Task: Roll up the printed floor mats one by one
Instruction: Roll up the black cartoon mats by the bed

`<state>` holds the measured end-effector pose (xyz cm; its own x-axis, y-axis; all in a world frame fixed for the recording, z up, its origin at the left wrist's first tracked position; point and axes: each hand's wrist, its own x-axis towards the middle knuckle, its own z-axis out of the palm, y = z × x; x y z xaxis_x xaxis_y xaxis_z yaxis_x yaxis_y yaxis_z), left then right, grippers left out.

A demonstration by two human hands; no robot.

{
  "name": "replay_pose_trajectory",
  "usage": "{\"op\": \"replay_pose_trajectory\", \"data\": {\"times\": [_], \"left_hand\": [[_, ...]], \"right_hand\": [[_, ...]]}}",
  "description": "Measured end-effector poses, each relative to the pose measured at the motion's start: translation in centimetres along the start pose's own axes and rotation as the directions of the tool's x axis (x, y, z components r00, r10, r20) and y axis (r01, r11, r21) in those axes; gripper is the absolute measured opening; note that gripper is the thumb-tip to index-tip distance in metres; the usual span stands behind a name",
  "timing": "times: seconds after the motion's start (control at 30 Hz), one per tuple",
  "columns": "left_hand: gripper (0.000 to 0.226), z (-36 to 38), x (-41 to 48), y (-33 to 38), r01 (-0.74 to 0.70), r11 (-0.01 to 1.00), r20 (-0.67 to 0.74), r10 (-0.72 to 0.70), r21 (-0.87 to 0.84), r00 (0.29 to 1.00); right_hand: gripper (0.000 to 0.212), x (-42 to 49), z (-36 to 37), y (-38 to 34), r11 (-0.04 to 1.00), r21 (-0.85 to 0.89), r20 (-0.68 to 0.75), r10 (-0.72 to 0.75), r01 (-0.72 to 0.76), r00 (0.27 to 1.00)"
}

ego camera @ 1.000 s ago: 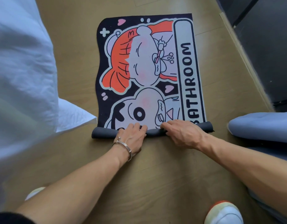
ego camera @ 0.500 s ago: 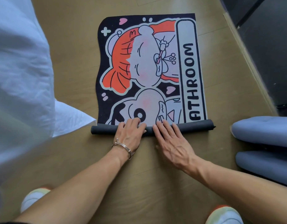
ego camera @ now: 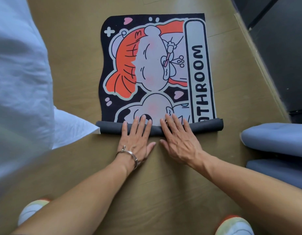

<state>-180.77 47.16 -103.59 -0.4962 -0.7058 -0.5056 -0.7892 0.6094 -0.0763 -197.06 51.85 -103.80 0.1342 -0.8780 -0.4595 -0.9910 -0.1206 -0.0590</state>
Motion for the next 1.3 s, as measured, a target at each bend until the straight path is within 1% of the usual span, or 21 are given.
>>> {"op": "replay_pose_trajectory", "data": {"times": [0.07,0.2,0.33,0.4,0.5,0.57,0.67,0.7,0.73,0.8,0.93,1.13,1.2,1.3], "left_hand": [[0.077,-0.4,0.5,0.3,0.028,1.000,0.012,-0.028,0.000,1.000],[0.078,-0.7,1.3,0.3,0.063,0.998,0.035,-0.062,-0.029,0.997],[0.078,-0.8,1.3,0.4,0.068,0.997,0.014,-0.068,-0.024,0.998],[0.076,-0.6,1.1,0.1,0.035,0.999,-0.005,-0.035,-0.015,0.999],[0.084,-0.5,0.6,-0.4,-0.114,0.993,-0.110,0.113,-0.006,0.988],[0.083,-0.3,0.3,-0.2,-0.154,0.988,-0.157,0.155,0.018,0.975],[0.076,-0.4,0.6,0.3,-0.136,0.991,-0.063,0.137,0.013,0.989],[0.073,-0.5,1.0,0.3,-0.122,0.992,-0.025,0.123,0.024,0.992],[0.071,-0.9,1.3,0.2,-0.113,0.993,-0.015,0.113,0.030,0.993],[0.072,-1.4,2.0,0.1,-0.098,0.994,-0.009,0.099,0.043,0.995],[0.072,-1.9,3.4,-0.2,-0.072,0.996,0.027,0.071,0.049,0.997],[0.068,-2.8,4.6,-0.6,-0.044,0.999,0.002,0.044,0.015,0.999],[0.062,-3.5,4.7,-1.0,-0.080,0.997,-0.016,0.080,0.003,0.997],[0.057,-4.1,4.4,-1.5,-0.202,0.979,-0.002,0.203,0.038,0.979]], "right_hand": [[0.068,-0.3,0.0,0.2,1.000,0.009,0.011,0.019,-0.020,1.000],[0.067,-1.0,0.3,0.5,1.000,-0.012,-0.016,0.021,-0.022,1.000],[0.076,-0.9,0.9,0.8,0.999,-0.052,-0.013,-0.010,0.009,1.000],[0.074,-0.7,0.8,0.9,0.997,-0.075,0.003,-0.034,0.034,0.999],[0.067,0.1,0.3,1.3,0.996,-0.070,0.010,-0.047,0.048,0.999],[0.065,0.5,-0.3,1.4,0.996,-0.074,0.022,-0.038,0.040,0.999],[0.065,0.9,-1.1,1.3,0.998,-0.064,0.051,-0.013,0.016,0.999],[0.065,1.0,-1.4,1.2,0.999,-0.054,0.044,0.000,0.003,0.999],[0.065,1.1,-1.6,1.1,0.999,-0.038,0.029,0.009,-0.008,1.000],[0.066,1.1,-1.7,1.1,1.000,-0.020,-0.005,0.015,-0.015,1.000],[0.068,0.8,-1.1,1.0,0.999,-0.039,-0.061,0.034,-0.036,0.998],[0.068,2.0,-1.7,1.8,0.999,-0.051,0.022,0.012,-0.011,1.000],[0.068,3.1,-2.4,2.3,0.999,-0.041,0.052,0.013,-0.010,0.999],[0.069,4.4,-3.2,2.9,0.998,-0.053,0.095,0.020,-0.015,0.995]]}}
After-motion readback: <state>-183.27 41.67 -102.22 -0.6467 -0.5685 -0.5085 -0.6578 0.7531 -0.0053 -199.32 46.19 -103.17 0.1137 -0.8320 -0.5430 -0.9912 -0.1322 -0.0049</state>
